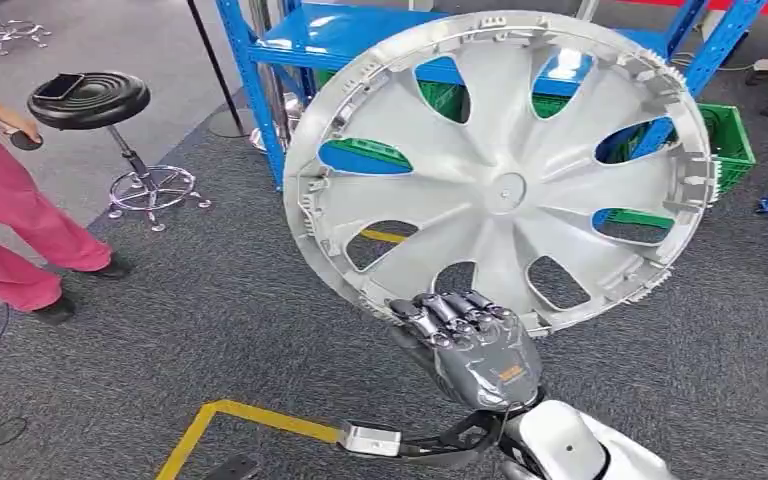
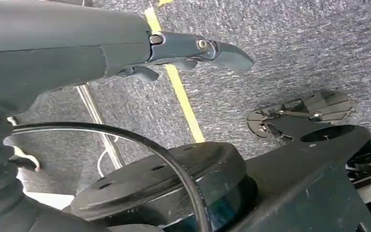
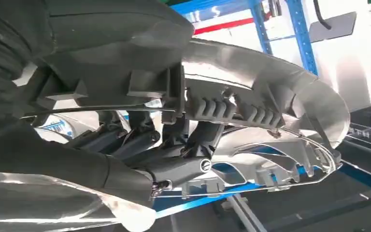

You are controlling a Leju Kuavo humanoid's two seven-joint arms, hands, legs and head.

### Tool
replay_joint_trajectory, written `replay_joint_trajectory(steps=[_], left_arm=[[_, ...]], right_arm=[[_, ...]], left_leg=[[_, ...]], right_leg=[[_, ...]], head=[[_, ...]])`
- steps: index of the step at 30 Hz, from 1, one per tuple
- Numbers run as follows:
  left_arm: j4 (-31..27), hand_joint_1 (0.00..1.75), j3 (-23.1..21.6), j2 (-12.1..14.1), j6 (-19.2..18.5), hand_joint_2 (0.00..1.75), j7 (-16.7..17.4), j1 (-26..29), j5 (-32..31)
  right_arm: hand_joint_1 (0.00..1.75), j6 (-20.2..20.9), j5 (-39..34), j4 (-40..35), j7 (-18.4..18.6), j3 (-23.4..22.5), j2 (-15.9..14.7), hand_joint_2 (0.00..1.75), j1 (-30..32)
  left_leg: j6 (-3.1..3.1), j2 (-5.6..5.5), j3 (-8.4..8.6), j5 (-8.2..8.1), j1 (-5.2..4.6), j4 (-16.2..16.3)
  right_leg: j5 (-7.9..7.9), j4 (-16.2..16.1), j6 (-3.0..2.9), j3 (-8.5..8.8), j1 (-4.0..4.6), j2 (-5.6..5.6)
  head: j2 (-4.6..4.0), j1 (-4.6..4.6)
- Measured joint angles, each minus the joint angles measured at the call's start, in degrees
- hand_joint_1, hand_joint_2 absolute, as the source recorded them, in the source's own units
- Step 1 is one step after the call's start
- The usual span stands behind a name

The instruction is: Take the parts from the cabinet and place them on the table.

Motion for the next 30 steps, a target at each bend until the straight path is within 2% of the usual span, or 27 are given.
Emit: replay_joint_trajectory(steps=[4, 5, 6, 7, 8, 9, 11, 12, 13, 14, 15, 16, 17, 18, 19, 21, 22, 23, 24, 26, 27, 28, 29, 30], left_arm=[[0.0, 0.0, 0.0, 0.0, 0.0, 1.75, 0.0, 0.0, -0.1], [0.0, 0.0, 0.0, 0.1, 0.0, 1.75, 0.0, 0.0, -0.1], [0.0, 0.0, 0.0, 0.1, 0.0, 1.75, 0.0, -0.1, -0.1], [0.0, 0.0, 0.0, 0.0, 0.0, 1.75, 0.0, -0.1, -0.2], [0.0, 0.0, 0.0, -0.1, 0.0, 1.75, 0.0, -0.2, -0.3], [0.0, 0.0, 0.0, -0.1, 0.0, 1.75, 0.0, -0.2, -0.3], [0.0, 0.0, 0.0, 0.0, 0.0, 1.75, 0.0, -0.1, -0.3], [0.0, 0.0, 0.0, 0.0, 0.0, 1.75, 0.0, -0.1, -0.3], [0.0, 0.0, 0.0, 0.0, 0.0, 1.75, 0.0, -0.1, -0.3], [0.0, 0.0, 0.0, 0.0, 0.0, 1.75, 0.0, -0.1, -0.3], [0.0, 0.0, 0.0, -0.1, 0.0, 1.75, 0.0, -0.1, -0.3], [0.0, 0.0, 0.0, -0.1, 0.0, 1.75, 0.0, -0.1, -0.3], [0.0, 0.0, 0.0, 0.1, 0.0, 1.75, 0.0, 0.0, -0.3], [0.0, 0.0, 0.0, 0.2, 0.1, 1.75, 0.0, 0.0, -0.3], [0.0, 0.0, 0.0, 0.2, 0.0, 1.75, 0.0, 0.0, -0.3], [0.0, 0.0, 0.0, 0.0, 0.1, 1.75, 0.0, 0.0, -0.3], [0.0, 0.0, 0.0, 0.0, 0.1, 1.75, 0.0, -0.1, -0.3], [0.0, 0.0, 0.0, 0.1, 0.1, 1.75, 0.0, -0.1, -0.3], [0.0, 0.0, 0.0, 0.1, 0.0, 1.75, 0.0, 0.0, -0.3], [0.0, 0.0, 0.0, 0.1, 0.0, 1.75, -0.1, -0.1, -0.2], [0.0, 0.0, 0.0, 0.1, 0.0, 1.75, -0.1, -0.4, -0.2], [0.0, 0.0, 0.0, 0.1, 0.0, 1.75, -0.1, -0.4, -0.2], [0.0, 0.0, 0.0, 0.1, 0.0, 1.75, -0.1, -0.4, -0.3], [0.0, 0.0, 0.0, 0.1, 0.0, 1.75, -0.1, -0.3, -0.3]], right_arm=[[1.75, -0.1, -0.1, 0.1, -0.1, 0.0, 0.0, 1.75, 0.1], [1.75, -0.2, -0.1, 0.1, -0.2, 0.0, 0.1, 1.75, 0.1], [1.75, -0.3, -0.2, 0.1, -0.2, -0.1, 0.2, 1.75, 0.1], [1.75, -0.4, -0.2, 0.1, -0.2, -0.1, 0.3, 1.75, 0.1], [1.75, -0.4, -0.2, 0.1, -0.2, -0.2, 0.3, 1.75, 0.3], [1.75, -0.7, -0.2, 0.2, -0.3, -0.2, 0.3, 1.75, 0.2], [1.75, -0.8, -0.2, 0.3, -0.3, -0.2, 0.3, 1.75, 0.4], [1.75, -0.8, -0.2, 0.4, -0.3, -0.2, 0.3, 1.75, 0.6], [1.75, -0.8, -0.2, 0.4, -0.3, -0.2, 0.3, 1.75, 0.9], [1.75, -0.8, -0.2, 0.5, -0.3, -0.2, 0.3, 1.75, 1.0], [1.75, -0.8, -0.2, 0.5, -0.2, -0.2, 0.3, 1.75, 1.1], [1.75, -0.8, -0.3, 0.6, -0.2, -0.3, 0.3, 1.75, 1.0], [1.75, -0.8, -0.3, 0.6, -0.2, -0.3, 0.3, 1.75, 0.8], [1.75, -0.8, -0.3, 0.5, -0.3, -0.3, 0.5, 1.75, 0.9], [1.75, -0.8, -0.2, 0.6, -0.3, -0.4, 0.5, 1.75, 0.8], [1.75, -0.9, -0.2, 0.6, -0.2, -0.5, 0.5, 1.75, 0.9], [1.75, -0.9, -0.3, 0.6, -0.2, -0.6, 0.5, 1.75, 0.8], [1.75, -0.9, -0.3, 0.6, -0.2, -0.6, 0.5, 1.75, 0.8], [1.75, -0.9, -0.3, 0.6, -0.2, -0.6, 0.6, 1.75, 0.8], [1.75, -1.0, -0.2, 0.6, -0.3, -0.6, 0.7, 1.75, 0.9], [1.75, -1.0, -0.2, 0.6, -0.3, -0.6, 0.7, 1.75, 0.9], [1.75, -1.0, -0.2, 0.7, -0.4, -0.6, 0.7, 1.75, 1.0], [1.75, -1.0, -0.2, 0.7, -0.4, -0.6, 0.7, 1.75, 1.0], [1.75, -1.0, -0.2, 0.7, -0.4, -0.6, 0.7, 1.75, 1.0]], left_leg=[[0.0, 0.0, -0.04, 0.01, -0.1, 0.0], [0.7, -0.01, -0.21, -0.05, -0.3, 0.5], [1.25, 0.02, 0.16, 0.37, -0.34, -0.4], [1.39, 0.19, 0.81, 1.52, 0.01, -2.4], [1.4, 0.73, 1.27, 2.06, 0.28, -3.3], [1.72, 0.86, 1.24, 2.44, 0.36, -3.8], [1.66, 1.39, 0.96, 2.47, 0.4, -3.7], [1.55, 1.72, 0.85, 2.44, 0.45, -3.7], [1.32, 2.07, 0.72, 2.42, 0.55, -3.5], [1.02, 2.35, 0.59, 2.36, 0.7, -3.4], [0.55, 2.73, 0.47, 2.23, 0.96, -3.0], [0.05, 3.07, 0.33, 1.98, 1.23, -2.5], [-0.58, 3.35, 0.14, 1.62, 1.14, -1.7], [-1.35, 3.66, 0.08, 1.12, 1.13, -1.1], [-1.74, 3.98, 0.15, 1.33, 1.39, -1.3], [-2.6, 4.9, 0.54, 1.7, 1.92, -1.7], [-3.1, 5.05, 0.34, 1.36, 2.24, -1.4], [-3.0, 3.29, -0.05, -0.43, 2.32, 0.0], [-2.69, 1.79, -1.44, -3.43, 2.12, 3.8], [-2.43, 0.42, -5.14, -8.75, 1.7, 13.7], [-2.24, 0.3, -6.28, -10.18, 1.48, 17.5], [-2.01, 0.29, -5.99, -9.97, 1.39, 17.9], [-1.76, 0.27, -4.53, -8.52, 1.31, 16.0], [-1.58, 0.14, -2.29, -6.36, 1.32, 11.9]], right_leg=[[0.08, 0.0, 0.1, -0.02, -0.07, 0.0], [0.62, -0.7, 0.8, 0.18, -0.52, 0.0], [0.85, -1.2, 1.13, 0.35, -0.41, 0.14], [0.82, -1.3, 1.35, 0.36, 0.06, 0.27], [-0.37, -0.5, 1.36, -0.64, -0.03, 0.3], [-3.04, 2.9, 1.47, -2.14, -0.19, 0.32], [-7.25, 12.4, 1.74, -6.09, -0.58, 0.28], [-8.01, 15.3, 1.92, -7.35, -0.86, 0.26], [-7.36, 15.3, 2.14, -7.29, -1.21, 0.17], [-5.76, 12.7, 2.4, -5.81, -1.56, 0.0], [-3.56, 7.7, 2.68, -2.96, -1.91, -0.38], [-1.73, 2.2, 3.14, 0.42, -2.2, -1.68], [-2.46, -0.9, 3.54, 2.03, -2.04, -3.99], [-2.11, -0.8, 2.35, 2.36, -1.64, -2.84], [-2.2, -0.4, 1.68, 2.06, -1.26, -2.4], [-1.87, -0.4, 0.71, 1.24, -0.72, -1.38], [-1.2, -1.0, -0.24, 2.1, -0.92, -0.71], [-0.94, -1.1, -0.69, 1.91, -0.93, -0.56], [-0.65, -1.1, -1.14, 1.63, -0.91, -0.07], [-0.39, -1.0, -1.47, 1.08, -0.63, 0.79], [-0.29, -1.0, -1.46, 0.89, -0.45, 1.38], [-0.19, -1.0, -1.34, 0.88, -0.32, 2.03], [-0.12, -0.8, -1.22, 0.81, -0.27, 2.76], [-0.1, -0.6, -1.16, 0.67, -0.27, 3.48]], head=[[0.0, 0.0], [0.0, -0.04], [0.0, -0.07], [0.0, -0.06], [0.0, 0.04], [0.0, 0.14], [0.0, 0.07], [0.0, 0.42], [0.0, 0.33], [0.0, 0.44], [0.0, 0.31], [0.0, 0.44], [0.0, 0.42], [0.0, 0.17], [0.0, 0.0], [0.0, -0.02], [0.0, 0.07], [0.0, -0.09], [0.0, -0.18], [0.02, -0.31], [0.0, -0.28], [0.0, -0.39], [0.0, -0.28], [0.0, -0.37]])
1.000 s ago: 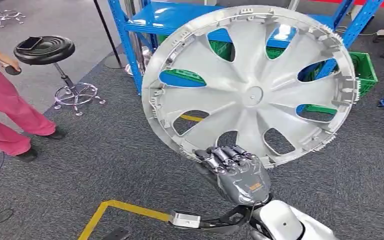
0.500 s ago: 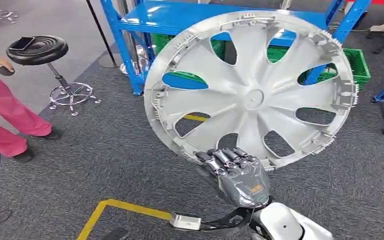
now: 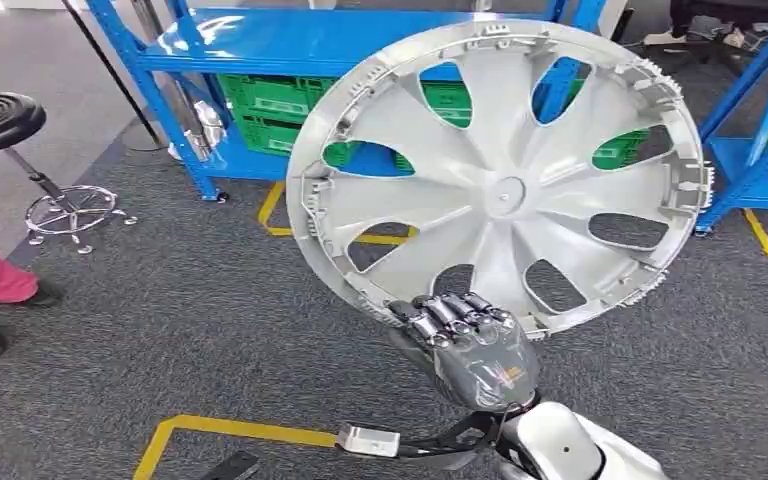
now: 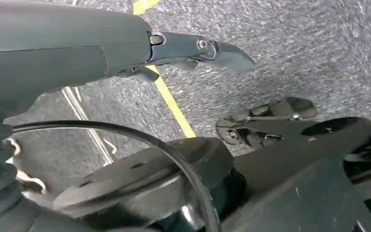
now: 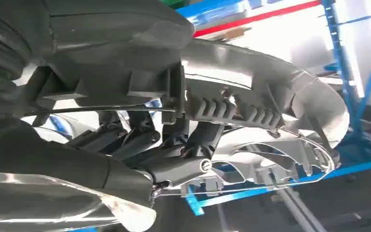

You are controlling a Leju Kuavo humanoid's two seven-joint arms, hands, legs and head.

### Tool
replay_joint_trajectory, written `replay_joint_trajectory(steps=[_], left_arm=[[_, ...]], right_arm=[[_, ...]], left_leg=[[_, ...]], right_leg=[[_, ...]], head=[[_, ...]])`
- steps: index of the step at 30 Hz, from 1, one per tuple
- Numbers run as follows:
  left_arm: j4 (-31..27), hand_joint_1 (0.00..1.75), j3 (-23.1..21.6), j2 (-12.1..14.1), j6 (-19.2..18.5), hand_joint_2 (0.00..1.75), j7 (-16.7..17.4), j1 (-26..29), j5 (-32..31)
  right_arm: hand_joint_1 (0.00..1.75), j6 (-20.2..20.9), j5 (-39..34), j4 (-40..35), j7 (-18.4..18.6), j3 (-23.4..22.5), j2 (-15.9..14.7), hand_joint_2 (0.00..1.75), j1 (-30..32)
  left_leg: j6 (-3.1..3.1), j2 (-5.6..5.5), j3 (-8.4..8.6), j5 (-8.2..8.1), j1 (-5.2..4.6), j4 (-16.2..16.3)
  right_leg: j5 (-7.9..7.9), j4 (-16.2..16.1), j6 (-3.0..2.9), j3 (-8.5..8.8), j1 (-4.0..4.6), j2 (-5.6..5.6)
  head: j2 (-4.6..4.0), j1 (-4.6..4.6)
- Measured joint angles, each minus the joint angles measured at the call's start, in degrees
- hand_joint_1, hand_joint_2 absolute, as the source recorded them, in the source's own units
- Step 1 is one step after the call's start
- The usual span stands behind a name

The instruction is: Take the parts from the cabinet and place them on the table.

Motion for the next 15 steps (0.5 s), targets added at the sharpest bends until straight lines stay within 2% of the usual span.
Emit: replay_joint_trajectory(steps=[1, 2, 3, 6, 7, 8, 9, 10, 11, 12, 13, 14, 15], left_arm=[[0.0, 0.0, 0.0, 0.0, 0.0, 1.75, 0.0, 0.0, 0.0], [0.0, 0.0, 0.0, 0.0, 0.0, 1.75, 0.2, 0.3, -0.1], [0.0, 0.0, 0.0, -0.1, 0.0, 1.75, 0.2, 0.4, -0.1], [0.0, 0.0, 0.0, -0.3, 0.0, 1.75, 0.2, 0.4, -0.1], [0.0, 0.0, 0.0, -0.4, 0.0, 1.75, 0.2, 0.4, -0.1], [0.0, 0.0, 0.0, -0.4, 0.0, 1.75, 0.2, 0.3, -0.2], [0.0, 0.0, 0.0, -0.4, 0.0, 1.75, 0.2, 0.3, -0.2], [0.0, 0.0, 0.0, -0.4, 0.0, 1.75, 0.2, 0.4, -0.2], [0.0, 0.0, 0.0, -0.4, 0.0, 1.75, 0.2, 0.5, -0.2], [0.0, 0.0, 0.0, -0.4, 0.0, 1.75, 0.2, 0.6, -0.2], [0.0, 0.0, 0.0, -0.4, 0.0, 1.75, 0.2, 0.6, -0.2], [0.0, 0.0, 0.0, -0.4, 0.0, 1.75, 0.2, 0.5, -0.2], [0.0, 0.0, 0.0, -0.4, 0.0, 1.75, 0.2, 0.5, -0.2]], right_arm=[[1.75, 0.0, 0.0, 0.0, 0.0, 0.0, 0.0, 1.75, 0.0], [1.75, 0.0, 0.0, 0.0, 0.0, 0.0, 0.1, 1.75, -0.1], [1.75, 0.0, 0.0, 0.0, 0.0, 0.0, 0.1, 1.75, -0.3], [1.75, -0.2, 0.0, 0.0, -0.1, 0.0, 0.1, 1.75, -0.1], [1.75, -0.2, 0.0, 0.0, -0.1, 0.0, 0.1, 1.75, -0.1], [1.75, -0.2, 0.0, 0.0, -0.1, 0.0, 0.1, 1.75, -0.1], [1.75, -0.2, 0.0, 0.0, -0.1, 0.0, 0.1, 1.75, -0.3], [1.75, -0.2, 0.0, 0.0, -0.1, 0.0, 0.1, 1.75, -0.4], [1.75, -0.2, 0.1, 0.0, -0.1, 0.0, 0.1, 1.75, -0.3], [1.75, -0.2, 0.1, 0.0, -0.1, 0.0, 0.1, 1.75, -0.2], [1.75, -0.2, 0.1, 0.1, -0.2, 0.0, 0.1, 1.75, -0.2], [1.75, -0.2, 0.1, 0.1, -0.2, 0.0, 0.1, 1.75, -0.1], [1.75, -0.2, 0.1, 0.1, -0.2, 0.0, 0.1, 1.75, -0.1]], left_leg=[[0.01, -0.61, 2.7, 2.3, 0.16, -5.2], [-0.14, -2.84, 4.93, 3.17, 0.58, -9.9], [-0.22, -4.57, 5.3, 2.17, 0.56, -10.9], [0.71, -3.29, 4.6, 2.49, -0.1, -10.3], [1.31, -2.64, 4.57, 2.83, -0.07, -10.6], [1.86, -1.73, 4.58, 3.13, -0.04, -10.8], [2.32, -1.23, 4.42, 3.23, -0.25, -10.8], [2.58, -0.55, 4.25, 3.26, -0.46, -10.8], [2.68, 0.24, 4.12, 3.27, -0.7, -10.8], [2.7, 1.02, 4.02, 3.27, -0.88, -10.8], [2.72, 1.76, 4.0, 3.26, -1.03, -10.8], [2.78, 2.44, 4.03, 3.22, -1.17, -10.8], [2.81, 3.13, 4.06, 3.17, -1.27, -10.8]], right_leg=[[-0.06, 0.4, 0.13, -0.12, -0.05, 0.72], [-0.21, 0.9, 0.45, -0.51, -0.1, 1.38], [-0.22, 1.6, 0.99, -1.24, 0.3, 2.02], [0.64, 1.3, 2.13, -2.16, -0.45, 3.55], [0.76, 1.3, 2.51, -2.46, -0.58, 3.93], [-0.11, 2.2, 2.5, -3.33, -0.48, 0.89], [-1.99, 4.9, 2.55, -4.65, -0.26, -1.64], [-4.22, 9.2, 2.65, -6.65, -0.26, -2.52], [-6.45, 14.4, 2.66, -8.99, -0.28, -2.88], [-7.9, 18.5, 2.66, -10.86, -0.29, -2.94], [-8.06, 20.4, 2.59, -11.62, -0.27, -2.94], [-6.85, 19.2, 2.43, -10.82, -0.21, -2.97], [-4.79, 15.5, 2.19, -8.65, -0.1, -3.16]], head=[[0.0, 0.0], [0.0, 0.0], [0.0, 0.02], [0.0, 0.19], [0.0, 0.22], [0.0, 0.2], [0.0, 0.59], [0.0, 0.59], [0.0, 0.57], [0.0, 0.59], [0.0, 0.55], [0.0, 0.57], [0.0, 0.57]])
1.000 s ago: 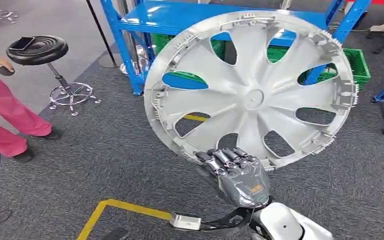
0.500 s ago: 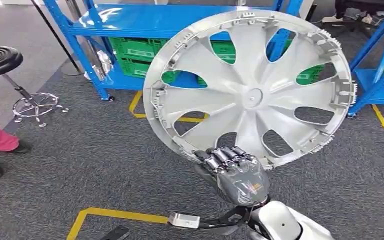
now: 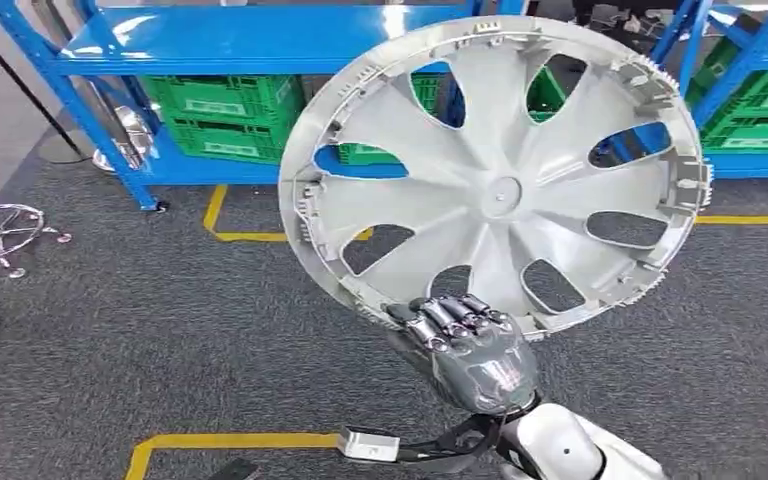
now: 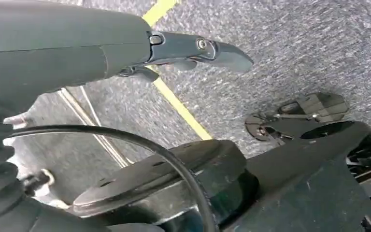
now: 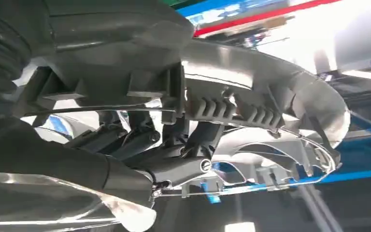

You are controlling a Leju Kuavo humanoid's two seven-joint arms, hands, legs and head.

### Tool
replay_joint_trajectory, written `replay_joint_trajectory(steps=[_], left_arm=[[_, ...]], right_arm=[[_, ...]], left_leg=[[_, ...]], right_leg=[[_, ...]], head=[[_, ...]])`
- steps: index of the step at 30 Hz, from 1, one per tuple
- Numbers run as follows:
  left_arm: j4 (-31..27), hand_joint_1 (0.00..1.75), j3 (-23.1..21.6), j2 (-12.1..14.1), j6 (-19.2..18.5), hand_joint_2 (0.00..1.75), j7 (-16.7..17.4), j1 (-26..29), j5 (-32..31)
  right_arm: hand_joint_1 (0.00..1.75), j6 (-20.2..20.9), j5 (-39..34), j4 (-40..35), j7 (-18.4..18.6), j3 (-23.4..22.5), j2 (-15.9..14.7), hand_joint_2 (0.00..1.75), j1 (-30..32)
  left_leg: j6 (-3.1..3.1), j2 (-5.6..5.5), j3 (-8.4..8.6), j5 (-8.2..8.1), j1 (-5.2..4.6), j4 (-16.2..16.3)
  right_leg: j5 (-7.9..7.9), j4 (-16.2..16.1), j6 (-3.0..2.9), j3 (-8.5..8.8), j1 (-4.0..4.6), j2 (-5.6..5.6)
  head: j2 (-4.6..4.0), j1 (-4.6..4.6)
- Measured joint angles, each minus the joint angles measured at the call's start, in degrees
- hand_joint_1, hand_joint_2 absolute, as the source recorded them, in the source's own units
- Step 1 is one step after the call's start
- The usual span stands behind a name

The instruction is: Take the parts from the cabinet and place them on the table.

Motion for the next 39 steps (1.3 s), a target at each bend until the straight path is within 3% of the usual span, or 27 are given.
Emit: replay_joint_trajectory(steps=[1, 2, 3, 7, 8, 9, 10, 12, 13, 14, 15, 17, 18, 19, 23, 24, 25, 26, 28, 29, 30, 32, 33, 34, 35, 38, 39], left_arm=[[0.0, 0.0, 0.0, 0.0, 0.0, 1.75, 0.0, -0.1, 0.0], [0.0, 0.0, 0.0, 0.0, 0.0, 1.75, 0.0, -0.1, 0.0], [0.0, 0.0, 0.0, -0.1, 0.0, 1.75, 0.0, 0.0, 0.0], [0.0, 0.0, 0.0, -0.1, 0.0, 1.75, 0.0, -0.1, 0.0], [0.0, 0.0, 0.0, 0.0, 0.0, 1.75, 0.0, -0.2, 0.0], [0.0, 0.0, 0.0, 0.0, 0.0, 1.75, 0.0, -0.1, 0.0], [0.0, 0.0, 0.0, 0.0, 0.0, 1.75, 0.0, -0.1, -0.2], [0.0, 0.0, 0.0, 0.2, 0.0, 1.75, -0.1, 0.1, -0.2], [0.0, 0.0, 0.0, 0.2, -0.1, 1.75, -0.1, -0.2, -0.2], [0.0, 0.0, 0.0, 0.3, -0.2, 1.75, -0.1, -0.2, -0.2], [0.0, 0.0, 0.0, 0.3, -0.1, 1.75, -0.1, -0.2, -0.2], [0.0, 0.0, 0.0, 0.4, 0.0, 1.75, -0.1, -0.1, -0.5], [0.0, 0.0, 0.0, 0.4, -0.1, 1.75, 0.0, 0.1, -0.5], [0.1, 0.0, 0.0, 0.3, -0.1, 1.75, 0.0, 0.3, -0.5], [0.1, 0.0, 0.0, 0.2, -0.1, 1.75, 0.0, 0.0, -0.5], [0.1, 0.0, 0.0, 0.1, -0.1, 1.75, 0.0, -0.1, -0.5], [0.1, 0.0, 0.0, 0.1, -0.1, 1.75, 0.0, 0.0, -0.5], [0.1, 0.0, 0.0, 0.1, -0.1, 1.75, 0.0, 0.2, -0.5], [0.1, 0.0, 0.0, 0.1, -0.1, 1.75, 0.0, 0.4, -0.5], [0.1, 0.0, 0.0, 0.1, -0.1, 1.75, 0.0, 0.4, -0.5], [0.1, 0.0, 0.0, 0.2, -0.1, 1.75, 0.0, 0.3, -0.6], [0.1, 0.0, 0.0, 0.1, -0.1, 1.75, 0.0, 0.2, -0.6], [0.1, 0.0, 0.0, 0.1, -0.1, 1.75, 0.0, 0.2, -0.7], [0.1, 0.0, 0.0, 0.0, -0.1, 1.75, 0.0, 0.3, -0.7], [0.1, 0.0, 0.0, 0.0, -0.1, 1.75, 0.0, 0.3, -0.7], [0.1, 0.0, 0.0, -0.2, -0.1, 1.75, 0.0, 0.3, -0.9], [0.1, 0.0, 0.0, -0.1, 0.0, 1.75, 0.0, 0.2, -1.0]], right_arm=[[1.75, 0.0, 0.0, 0.0, 0.0, 0.0, 0.0, 1.75, 0.0], [1.75, 0.0, 0.0, 0.0, 0.0, 0.0, 0.0, 1.75, -0.1], [1.75, 0.0, 0.0, 0.0, 0.1, -0.1, 0.0, 1.75, -0.3], [1.75, 0.0, 0.0, 0.0, 0.0, -0.1, 0.1, 1.75, -0.2], [1.75, 0.0, 0.0, 0.0, 0.0, 0.0, 0.1, 1.75, -0.2], [1.75, 0.0, 0.0, 0.0, -0.1, 0.0, 0.1, 1.75, -0.3], [1.75, 0.0, 0.0, 0.0, 0.0, 0.0, 0.2, 1.75, -0.3], [1.75, 0.0, 0.1, 0.0, -0.1, 0.0, 0.3, 1.75, -0.3], [1.75, 0.0, 0.1, 0.0, -0.2, 0.1, 0.3, 1.75, -0.2], [1.75, 0.0, 0.1, 0.0, -0.2, 0.1, 0.3, 1.75, -0.1], [1.75, 0.1, 0.2, 0.0, -0.2, 0.2, 0.3, 1.75, 0.0], [1.75, 0.1, 0.3, 0.0, 0.0, 0.2, 0.3, 1.75, 0.0], [1.75, 0.1, 0.4, 0.0, 0.1, 0.2, 0.3, 1.75, 0.0], [1.75, 0.1, 0.5, 0.0, 0.1, 0.2, 0.3, 1.75, -0.1], [1.75, 0.1, 0.7, 0.0, 0.1, 0.2, 0.3, 1.75, 0.3], [1.75, 0.1, 0.6, 0.0, 0.1, 0.1, 0.3, 1.75, 0.4], [1.75, 0.1, 0.6, 0.0, 0.1, 0.1, 0.3, 1.75, 0.2], [1.75, 0.1, 0.7, 0.0, 0.1, 0.1, 0.3, 1.75, 0.1], [1.75, 0.1, 0.9, 0.0, 0.1, 0.1, 0.3, 1.75, 0.3], [1.75, 0.1, 1.0, 0.0, 0.1, 0.1, 0.3, 1.75, 0.4], [1.75, 0.1, 1.0, 0.0, 0.2, 0.1, 0.3, 1.75, 0.6], [1.75, 0.1, 1.1, 0.0, 0.4, 0.1, 0.3, 1.75, 0.8], [1.75, 0.1, 1.2, 0.0, 0.4, 0.1, 0.3, 1.75, 0.8], [1.75, 0.1, 1.3, 0.0, 0.5, 0.1, 0.3, 1.75, 0.8], [1.75, 0.1, 1.5, 0.0, 0.6, 0.1, 0.3, 1.75, 0.7], [1.75, 0.2, 1.9, -0.1, 0.8, 0.0, 0.1, 1.75, 1.0], [1.75, 0.2, 1.8, -0.2, 0.9, 0.0, 0.1, 1.75, 1.0]], left_leg=[[-0.01, 0.56, 0.1, -0.03, -0.04, 0.0], [-0.05, 1.02, 0.23, -0.12, -0.07, 0.0], [-0.31, 1.43, 0.24, -0.29, -0.35, 0.0], [-1.21, 4.11, 0.52, -0.47, -0.51, 0.0], [-1.69, 2.44, 0.4, -1.21, -0.2, 0.5], [-1.82, -0.47, -0.21, -2.46, -0.06, 2.2], [-1.91, -2.05, -1.89, -4.72, -0.07, 6.1], [-2.15, -2.84, -6.09, -8.75, -0.1, 15.3], [-2.19, -2.93, -7.51, -9.51, -0.13, 18.4], [-2.19, -2.95, -7.69, -8.94, -0.12, 18.7], [-2.13, -2.97, -6.85, -7.08, -0.11, 16.9], [-2.17, -3.77, -2.78, -1.15, 0.11, 7.4], [-2.4, -6.0, -1.08, 0.64, 0.53, 2.9], [-2.46, -7.75, -0.69, -0.18, 0.62, 2.0], [-0.98, -5.95, -0.78, -0.32, 0.49, 1.0], [-0.54, -5.15, -0.69, -0.15, 0.54, 0.9], [-0.13, -4.68, -0.71, -0.13, 0.44, 0.9], [0.07, -3.9, -0.77, -0.19, 0.32, 0.9], [0.23, -2.33, -0.78, -0.3, 0.14, 0.9], [0.23, -1.66, -0.76, -0.32, 0.1, 0.9], [0.26, -1.04, -0.71, -0.37, 0.06, 0.9], [0.25, 0.15, -0.46, -0.58, -0.02, 0.9], [0.13, 0.63, -0.22, -0.72, -0.06, 0.9], [-0.04, 1.06, -0.07, -0.81, -0.05, 0.7], [-0.33, 1.58, -0.22, -0.95, -0.42, 0.9], [-0.99, 3.49, 0.32, -0.9, -0.4, 0.5], [-1.4, 3.99, 0.49, -1.37, -0.53, 0.5]], right_leg=[[2.37, -5.6, -0.33, 3.14, 0.15, -0.65], [4.12, -10.8, -0.78, 6.1, 0.54, -2.66], [3.22, -13.2, -1.01, 7.45, 1.41, -5.86], [3.68, -14.0, -2.06, 7.5, 1.63, -3.1], [4.04, -14.4, -2.52, 7.8, 1.05, -2.62], [4.13, -14.5, -2.74, 7.79, 0.95, -2.0], [4.16, -14.5, -2.89, 7.78, 0.87, -1.37], [4.18, -14.4, -3.04, 7.76, 0.89, 0.04], [4.18, -14.4, -3.04, 7.78, 0.91, 0.77], [4.18, -14.3, -3.04, 7.83, 0.92, 1.49], [4.18, -14.3, -3.03, 7.9, 0.87, 2.27], [4.03, -13.8, -2.78, 7.98, 0.63, 3.92], [3.85, -13.5, -2.45, 7.69, 0.57, 4.6], [3.81, -12.9, -2.09, 7.19, 0.85, 5.31], [4.52, -13.0, -0.72, 5.95, 0.41, 7.31], [3.68, -12.2, -0.64, 5.19, 0.51, 4.89], [1.99, -9.7, -0.36, 4.01, 0.68, 2.03], [-0.14, -5.5, -0.1, 2.07, 0.61, 0.81], [-3.55, 3.2, 0.12, -2.0, 0.51, 0.24], [-3.73, 5.1, 0.17, -2.88, 0.5, 0.19], [-2.71, 4.2, 0.11, -2.45, 0.5, 0.18], [1.95, -4.4, -0.41, 2.17, 0.63, -0.46], [4.03, -9.7, -0.85, 5.12, 0.91, -1.83], [3.09, -12.7, -1.39, 6.74, 1.86, -5.77], [3.3, -13.3, -1.79, 7.37, 2.33, -6.11], [3.54, -13.3, -2.34, 6.96, 2.4, -3.78], [3.95, -14.2, -2.77, 7.64, 1.84, -3.0]], head=[[0.0, -0.02], [0.0, 0.0], [0.0, -0.02], [0.0, 0.0], [0.0, -0.04], [0.0, -0.11], [0.0, -0.2], [0.0, -0.24], [0.0, -0.22], [0.0, -0.26], [0.0, -0.24], [0.0, -0.24], [0.0, -0.26], [0.0, -0.22], [0.0, -0.13], [0.0, -0.2], [0.0, 0.42], [0.0, 0.46], [0.0, 0.46], [0.0, 0.37], [0.0, 0.46], [0.0, 0.44], [0.0, 0.41], [0.0, 0.35], [0.0, 0.5], [0.0, 0.33], [0.02, 0.24]])
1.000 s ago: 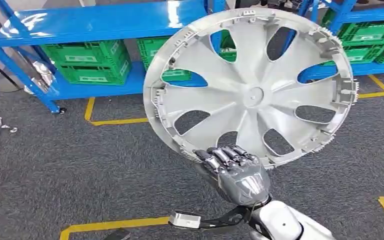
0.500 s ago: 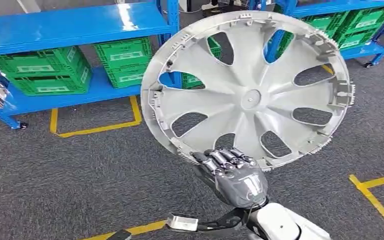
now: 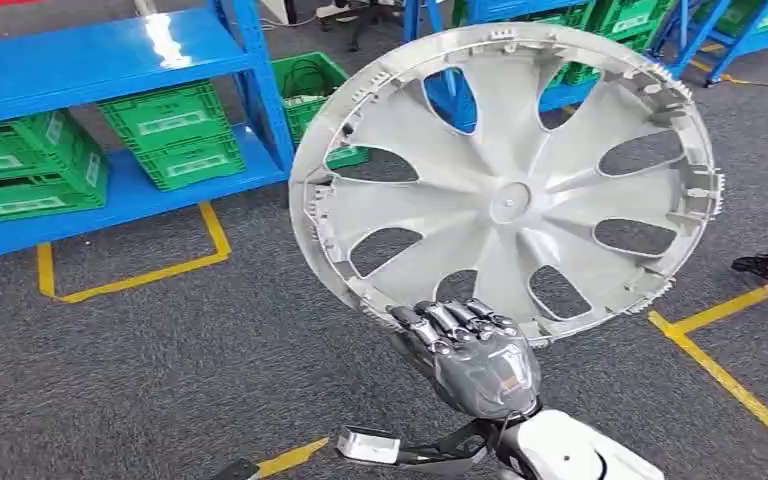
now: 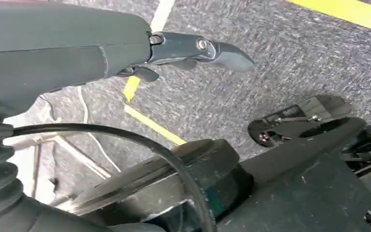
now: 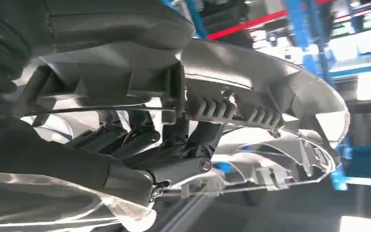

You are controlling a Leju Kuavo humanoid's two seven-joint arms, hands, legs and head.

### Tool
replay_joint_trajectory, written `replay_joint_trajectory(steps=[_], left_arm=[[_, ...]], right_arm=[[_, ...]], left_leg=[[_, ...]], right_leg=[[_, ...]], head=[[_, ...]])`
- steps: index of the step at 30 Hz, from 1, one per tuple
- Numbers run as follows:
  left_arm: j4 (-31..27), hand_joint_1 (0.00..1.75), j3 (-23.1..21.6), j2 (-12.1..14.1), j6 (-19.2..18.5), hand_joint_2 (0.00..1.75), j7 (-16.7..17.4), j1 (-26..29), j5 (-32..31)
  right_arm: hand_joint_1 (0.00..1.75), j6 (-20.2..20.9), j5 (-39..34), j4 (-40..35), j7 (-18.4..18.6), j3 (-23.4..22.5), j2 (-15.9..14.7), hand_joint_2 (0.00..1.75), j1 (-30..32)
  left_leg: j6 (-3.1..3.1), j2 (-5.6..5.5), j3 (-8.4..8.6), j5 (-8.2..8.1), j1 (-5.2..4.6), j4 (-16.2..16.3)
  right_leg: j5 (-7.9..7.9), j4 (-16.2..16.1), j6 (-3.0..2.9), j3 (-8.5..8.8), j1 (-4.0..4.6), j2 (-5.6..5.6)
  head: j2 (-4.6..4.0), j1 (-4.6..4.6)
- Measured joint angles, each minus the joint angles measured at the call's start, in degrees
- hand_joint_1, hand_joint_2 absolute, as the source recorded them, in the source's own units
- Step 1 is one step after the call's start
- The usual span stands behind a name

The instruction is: Take the parts from the cabinet and place them on the table.

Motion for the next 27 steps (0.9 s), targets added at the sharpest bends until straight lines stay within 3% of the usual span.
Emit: replay_joint_trajectory(steps=[1, 2, 4, 5, 6, 7, 9, 10, 11, 12, 15, 16, 17, 18, 19, 20, 21, 22, 23, 25, 26, 27], left_arm=[[0.0, 0.0, 0.0, 0.0, 0.0, 1.75, 0.0, -0.1, -0.1], [0.0, 0.0, 0.0, 0.0, 0.0, 1.75, 0.0, 0.0, -0.2], [0.0, 0.0, 0.0, -0.1, 0.0, 1.75, 0.0, 0.0, -0.2], [0.0, 0.0, 0.0, -0.1, 0.0, 1.75, -0.1, -0.3, -0.2], [0.0, 0.0, 0.0, 0.0, -0.1, 1.75, -0.1, -0.5, -0.2], [0.0, 0.0, 0.0, -0.1, 0.0, 1.75, 0.0, -0.6, -0.2], [0.0, 0.0, 0.0, -0.1, 0.1, 1.75, 0.4, -0.6, -0.4], [0.0, 0.0, 0.0, -0.1, 0.1, 1.75, 0.5, -0.5, -0.5], [0.1, 0.0, 0.0, -0.4, 0.1, 1.75, 0.6, -0.4, -0.7], [0.1, 0.0, 0.0, -0.6, 0.1, 1.75, 0.6, -0.4, -0.8], [0.1, 0.0, -0.2, -0.8, 0.1, 1.75, 0.7, -0.6, -0.9], [0.1, 0.0, -0.3, -1.0, 0.1, 1.75, 0.7, -0.7, -1.0], [0.0, 0.0, -0.3, -0.9, 0.1, 1.75, 0.7, -0.7, -1.0], [0.0, 0.0, -0.4, -1.0, 0.1, 1.75, 0.7, -0.7, -1.0], [0.1, 0.0, -0.4, -1.0, 0.1, 1.75, 0.7, -0.6, -1.2], [0.0, 0.0, -0.4, -1.0, 0.1, 1.75, 0.7, -0.5, -1.3], [0.1, 0.0, -0.4, -0.9, 0.1, 1.75, 0.7, -0.5, -1.4], [0.1, 0.0, -0.4, -0.9, 0.1, 1.75, 0.7, -0.6, -1.4], [0.0, 0.0, -0.4, -0.9, 0.1, 1.75, 0.6, -0.6, -1.4], [0.0, 0.0, -0.5, -0.9, 0.1, 1.75, 0.6, -0.7, -1.5], [0.0, 0.0, -0.5, -1.0, 0.1, 1.75, 0.6, -0.7, -1.5], [0.0, 0.0, -0.5, -1.0, 0.1, 1.75, 0.6, -0.6, -1.5]], right_arm=[[1.75, 0.0, 0.0, -0.1, 0.2, -0.1, 0.0, 1.75, 0.1], [1.75, 0.1, 0.0, -0.1, 0.5, -0.1, -0.1, 1.75, 0.0], [1.75, 0.1, 0.0, -0.1, 0.7, -0.1, -0.2, 1.75, 0.1], [1.75, 0.1, 0.0, -0.1, 0.7, -0.1, -0.2, 1.75, 0.3], [1.75, 0.1, 0.0, -0.1, 0.7, 0.0, -0.3, 1.75, 0.5], [1.75, 0.1, 0.1, -0.1, 0.8, 0.0, -0.4, 1.75, 0.6], [1.75, 0.1, 0.0, -0.2, 1.0, 0.0, -0.5, 1.75, 0.8], [1.75, 0.1, 0.0, -0.2, 1.3, 0.0, -0.7, 1.75, 0.8], [1.75, 0.1, 0.0, -0.3, 1.5, 0.0, -0.7, 1.75, 0.9], [1.75, 0.2, 0.0, -0.5, 1.6, 0.0, -0.9, 1.75, 0.8], [1.75, 0.2, 0.1, -1.0, 1.7, 0.0, -1.5, 1.75, 1.4], [1.75, 0.2, 0.1, -1.0, 1.8, 0.0, -1.9, 1.75, 1.5], [1.75, 0.2, 0.1, -1.2, 1.8, 0.0, -2.0, 1.75, 1.6], [1.75, 0.2, 0.1, -1.3, 1.8, 0.0, -2.2, 1.75, 1.6], [1.75, 0.2, 0.1, -1.4, 1.9, 0.0, -2.2, 1.75, 1.6], [1.75, 0.2, 0.1, -1.4, 1.9, 0.0, -2.2, 1.75, 1.6], [1.75, 0.3, 0.1, -1.4, 1.9, 0.0, -2.2, 1.75, 1.8], [1.75, 0.3, 0.1, -1.4, 1.9, 0.0, -2.3, 1.75, 1.9], [1.75, 0.3, 0.1, -1.4, 1.9, 0.0, -2.4, 1.75, 2.0], [1.75, 0.3, 0.0, -1.7, 1.9, -0.1, -2.6, 1.75, 2.0], [1.75, 0.3, 0.0, -1.9, 1.9, -0.1, -2.6, 1.75, 2.0], [1.75, 0.3, 0.0, -2.0, 1.9, -0.2, -2.6, 1.75, 1.7]], left_leg=[[-0.33, -2.83, 0.16, -0.67, 0.25, 0.8], [-0.42, -5.27, -0.9, -2.25, 0.3, 3.3], [-0.7, -6.89, -5.18, -6.57, 0.37, 12.6], [-0.83, -7.0, -7.03, -7.82, 0.36, 16.5], [-0.94, -7.01, -7.74, -7.6, 0.37, 17.8], [-0.97, -7.02, -7.24, -6.12, 0.38, 16.7], [-1.15, -7.35, -3.61, -0.52, 0.66, 8.3], [-1.57, -9.0, -1.61, 2.03, 1.15, 3.4], [-1.99, -11.88, -1.14, 0.85, 1.33, 2.4], [-1.41, -11.94, -0.56, 0.13, 1.55, 0.5], [-0.15, -10.62, -1.1, 0.38, 1.11, 1.1], [0.36, -9.77, -1.05, 0.62, 1.54, 0.8], [0.68, -9.25, -1.04, 0.69, 1.43, 0.8], [0.97, -8.79, -1.07, 0.7, 1.33, 0.8], [1.08, -7.88, -1.13, 0.63, 1.18, 0.8], [1.11, -7.11, -1.13, 0.6, 1.01, 0.8], [1.23, -6.33, -1.12, 0.52, 0.89, 0.8], [1.28, -5.69, -1.04, 0.47, 0.81, 0.8], [1.34, -5.11, -0.94, 0.35, 0.71, 0.8], [1.35, -4.04, -0.5, 0.08, 0.55, 0.8], [1.24, -3.71, -0.33, -0.07, 0.51, 0.7], [0.91, -3.24, -0.48, -0.26, 0.04, 0.9]], right_leg=[[0.24, -0.4, -0.16, 0.29, -0.36, 0.54], [0.34, -0.5, -0.42, 0.37, -0.56, 1.12], [0.38, -0.5, -0.55, 0.35, -0.7, 2.63], [0.37, -0.4, -0.55, 0.37, -0.69, 3.36], [0.37, -0.4, -0.55, 0.41, -0.7, 4.09], [0.37, -0.3, -0.53, 0.49, -0.8, 4.86], [0.19, 0.2, -0.2, 0.53, -1.21, 6.56], [-0.06, 0.7, 0.2, 0.4, -1.36, 7.31], [-0.23, 1.3, 0.72, -0.12, -1.05, 7.98], [-0.19, 2.0, 0.9, -0.97, -1.18, 8.54], [0.52, 1.5, 1.95, -1.74, -1.46, 9.99], [0.2, 1.7, 2.08, -2.34, -1.51, 9.88], [-1.1, 3.3, 2.34, -3.05, -1.2, 6.8], [-2.81, 6.3, 2.58, -4.39, -1.2, 5.09], [-5.24, 11.8, 2.79, -6.94, -1.3, 3.8], [-7.02, 16.5, 2.91, -9.24, -1.37, 3.29], [-7.72, 19.5, 2.94, -10.72, -1.39, 3.09], [-6.92, 19.4, 2.87, -10.74, -1.38, 3.04], [-5.12, 16.9, 2.66, -9.45, -1.34, 2.96], [-0.28, 6.6, 1.93, -3.95, -1.05, 1.84], [0.04, 2.6, 1.46, -2.03, -0.49, -0.73], [-0.58, 1.6, 1.0, -0.84, 0.3, -2.1]], head=[[-0.02, -0.11], [0.0, -0.35], [-0.02, -0.7], [-0.02, -0.7], [-0.02, -0.68], [-0.02, -0.68], [-0.02, -0.66], [-0.02, -0.74], [-0.02, -0.74], [-0.02, -0.83], [0.0, -0.65], [0.0, -0.72], [-0.02, -0.26], [0.0, -0.02], [0.0, -0.11], [-0.02, -0.07], [0.0, -0.15], [0.0, -0.09], [0.0, -0.13], [0.0, -0.11], [-0.02, -0.13], [-0.02, -0.06]])
